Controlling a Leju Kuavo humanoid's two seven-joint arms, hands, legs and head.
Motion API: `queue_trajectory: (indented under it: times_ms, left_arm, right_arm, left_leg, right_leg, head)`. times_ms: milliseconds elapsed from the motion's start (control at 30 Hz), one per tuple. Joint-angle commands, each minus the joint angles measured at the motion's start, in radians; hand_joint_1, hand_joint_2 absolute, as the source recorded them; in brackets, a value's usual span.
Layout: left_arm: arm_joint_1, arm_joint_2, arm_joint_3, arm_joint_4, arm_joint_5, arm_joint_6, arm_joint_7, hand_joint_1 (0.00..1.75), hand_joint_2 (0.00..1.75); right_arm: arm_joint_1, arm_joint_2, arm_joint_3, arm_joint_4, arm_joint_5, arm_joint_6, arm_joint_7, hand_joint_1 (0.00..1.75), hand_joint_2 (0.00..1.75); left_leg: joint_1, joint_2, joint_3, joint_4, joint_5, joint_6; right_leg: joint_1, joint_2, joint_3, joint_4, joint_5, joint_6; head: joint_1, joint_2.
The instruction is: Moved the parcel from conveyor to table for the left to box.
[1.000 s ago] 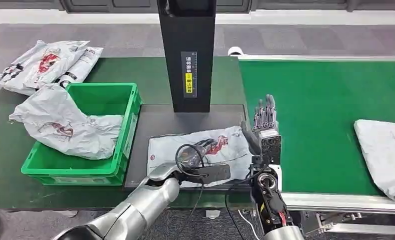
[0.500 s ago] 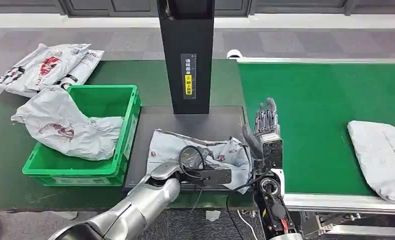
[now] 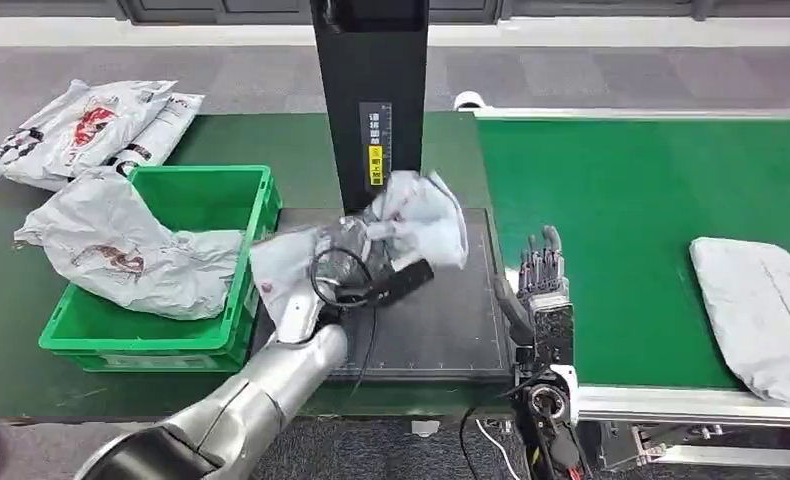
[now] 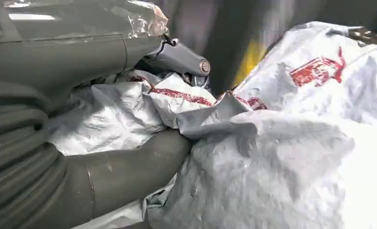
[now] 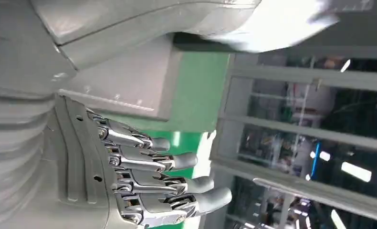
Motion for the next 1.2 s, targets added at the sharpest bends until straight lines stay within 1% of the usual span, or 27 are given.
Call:
queue_trajectory:
  times_ms: [33, 333, 467, 500, 533, 600, 667, 700, 733, 767, 800, 833, 867, 933, 967, 1033, 1067, 1100, 1200]
  left_arm:
    - [-0.177, 0.126, 0.288, -0.157, -0.295, 0.021, 0.153, 1.75, 1.75]
    - [-0.177, 0.126, 0.288, -0.157, -0.295, 0.021, 0.153, 1.75, 1.75]
    - [-0.177, 0.126, 0.288, -0.157, -0.295, 0.021, 0.153, 1.75, 1.75]
    - [-0.139, 0.125, 0.309, -0.213, -0.383, 0.021, 0.217, 1.75, 1.75]
    - [-0.135, 0.143, 0.332, -0.219, -0.423, 0.021, 0.221, 1.75, 1.75]
    - [-0.132, 0.2, 0.297, -0.203, -0.429, 0.021, 0.286, 1.75, 1.75]
    - [-0.132, 0.251, 0.261, -0.167, -0.429, 0.021, 0.359, 1.75, 1.75]
    - [-0.124, 0.283, 0.226, -0.163, -0.429, 0.021, 0.392, 1.75, 1.75]
    - [-0.139, 0.312, 0.15, -0.11, -0.429, 0.021, 0.476, 1.75, 1.75]
    - [-0.181, 0.336, 0.073, 0.022, -0.429, 0.015, 0.58, 1.75, 1.75]
    - [-0.206, 0.346, 0.058, 0.096, -0.429, -0.034, 0.626, 1.75, 1.75]
    - [-0.217, 0.359, 0.03, 0.13, -0.429, -0.125, 0.69, 1.75, 1.75]
    - [-0.215, 0.37, 0.041, 0.144, -0.429, -0.197, 0.718, 1.75, 1.75]
    - [-0.206, 0.387, 0.106, 0.174, -0.418, -0.371, 0.762, 1.75, 1.75]
    - [-0.195, 0.398, 0.142, 0.175, -0.405, -0.48, 0.768, 1.75, 1.75]
    - [-0.18, 0.413, 0.174, 0.188, -0.417, -0.653, 0.803, 1.75, 1.75]
    - [-0.162, 0.414, 0.207, 0.18, -0.41, -0.697, 0.793, 1.75, 1.75]
    - [-0.152, 0.414, 0.214, 0.183, -0.415, -0.726, 0.791, 1.75, 1.75]
    - [-0.122, 0.4, 0.239, 0.17, -0.41, -0.702, 0.776, 1.75, 1.75]
  right_arm:
    - [0.014, 0.006, -0.103, 0.008, 0.002, -0.002, -0.007, 0.0, 1.75]
    - [0.014, 0.006, -0.103, 0.008, 0.002, -0.002, -0.007, 0.0, 1.75]
    - [0.014, 0.006, -0.103, 0.008, 0.002, -0.002, -0.007, 0.0, 1.75]
    - [0.006, 0.005, -0.104, 0.018, -0.001, 0.001, -0.005, 0.0, 1.75]
    - [-0.003, 0.004, -0.113, 0.032, -0.007, -0.008, -0.007, 0.0, 1.75]
    - [-0.007, 0.006, -0.134, 0.032, -0.02, -0.013, -0.009, 0.0, 1.75]
    - [0.011, 0.013, -0.154, -0.006, -0.027, -0.017, -0.004, 0.0, 1.75]
    - [0.028, 0.018, -0.165, -0.038, -0.026, -0.024, 0.001, 0.0, 1.75]
    - [0.041, 0.025, -0.175, -0.065, -0.027, -0.024, 0.011, 0.0, 1.75]
    - [0.056, 0.031, -0.183, -0.091, -0.02, -0.025, 0.024, 0.0, 1.75]
    - [0.066, 0.036, -0.189, -0.113, -0.016, -0.018, 0.035, 0.0, 1.75]
    - [0.074, 0.041, -0.197, -0.131, -0.016, -0.015, 0.039, 0.0, 1.75]
    - [0.081, 0.043, -0.201, -0.148, -0.01, -0.01, 0.046, 0.0, 1.75]
    - [0.098, 0.045, -0.217, -0.178, -0.008, 0.0, 0.061, 0.0, 1.75]
    - [0.099, 0.041, -0.223, -0.176, -0.011, 0.017, 0.068, 0.0, 1.75]
    - [0.098, 0.033, -0.22, -0.158, -0.016, 0.034, 0.062, 0.0, 1.75]
    - [0.097, 0.028, -0.215, -0.142, -0.024, 0.042, 0.059, 0.0, 1.75]
    - [0.103, 0.025, -0.208, -0.136, -0.026, 0.041, 0.054, 0.0, 1.75]
    - [0.114, 0.02, -0.196, -0.125, -0.034, 0.045, 0.045, 0.0, 1.75]
  left_leg:
    - [0.0, 0.006, -0.001, 0.0, 0.0, 0.0]
    - [0.0, 0.003, -0.002, 0.0, 0.0, 0.001]
    - [0.0, 0.005, -0.001, -0.001, 0.0, 0.001]
    - [0.0, 0.003, -0.002, 0.0, 0.0, 0.0]
    - [0.0, 0.004, -0.001, -0.001, 0.001, 0.001]
    - [0.0, 0.006, 0.0, -0.002, 0.001, 0.0]
    - [0.0, 0.007, 0.0, -0.002, 0.0, 0.0]
    - [0.0, 0.006, 0.0, -0.001, 0.0, 0.0]
    - [-0.001, 0.008, 0.0, -0.003, 0.0, 0.0]
    - [0.0, 0.006, 0.0, -0.001, 0.0, 0.0]
    - [0.0, 0.007, 0.0, -0.002, 0.0, 0.0]
    - [0.0, 0.007, 0.001, -0.003, 0.0, -0.001]
    - [0.0, 0.006, 0.0, -0.001, 0.0, -0.001]
    - [0.0, 0.007, 0.0, -0.002, 0.0, -0.001]
    - [0.0, 0.007, 0.0, -0.002, 0.001, -0.002]
    - [0.0, 0.009, 0.0, -0.002, 0.001, -0.002]
    - [0.0, 0.008, 0.0, -0.002, 0.001, -0.002]
    - [0.0, 0.008, 0.001, -0.004, 0.001, -0.002]
    - [0.001, 0.008, -0.001, -0.003, 0.001, -0.002]
  right_leg:
    - [0.001, 0.004, -0.003, 0.0, 0.001, -0.001]
    - [0.0, 0.001, -0.003, 0.0, 0.0, 0.0]
    - [0.0, 0.003, -0.003, 0.0, 0.001, 0.0]
    - [0.0, 0.002, -0.003, 0.0, 0.0, 0.0]
    - [0.0, 0.002, -0.002, -0.001, 0.001, 0.0]
    - [0.0, 0.004, -0.002, -0.001, 0.001, -0.001]
    - [0.0, 0.006, -0.002, -0.001, 0.001, -0.001]
    - [-0.001, 0.005, -0.002, 0.0, 0.0, -0.001]
    - [-0.001, 0.006, -0.002, -0.001, 0.001, -0.001]
    - [0.0, 0.004, -0.002, 0.0, 0.0, -0.001]
    - [0.0, 0.005, -0.003, 0.0, 0.0, -0.001]
    - [0.0, 0.005, -0.003, -0.001, 0.001, -0.002]
    - [0.0, 0.004, -0.003, 0.0, 0.0, -0.001]
    - [0.001, 0.004, -0.004, 0.0, 0.0, -0.001]
    - [0.002, 0.004, -0.004, 0.0, 0.0, -0.002]
    - [0.002, 0.006, -0.004, 0.0, 0.001, -0.002]
    - [0.002, 0.005, -0.004, 0.0, 0.0, -0.002]
    - [0.002, 0.006, -0.003, -0.002, 0.001, -0.002]
    - [0.002, 0.005, -0.004, -0.001, 0.0, -0.002]
  head:
    - [0.0, 0.0]
    - [0.0, 0.0]
    - [0.0, 0.0]
    - [0.0, 0.0]
    - [0.0, 0.0]
    - [0.0, 0.0]
    - [0.0, 0.0]
    - [0.0, 0.0]
    - [0.0, 0.0]
    - [0.0, 0.0]
    - [0.0, 0.0]
    - [0.0, 0.0]
    - [0.0, 0.0]
    - [0.0, 0.0]
    - [0.0, 0.0]
    - [0.0, 0.0]
    - [0.0, 0.0]
    - [0.0, 0.0]
    - [0.0, 0.0]
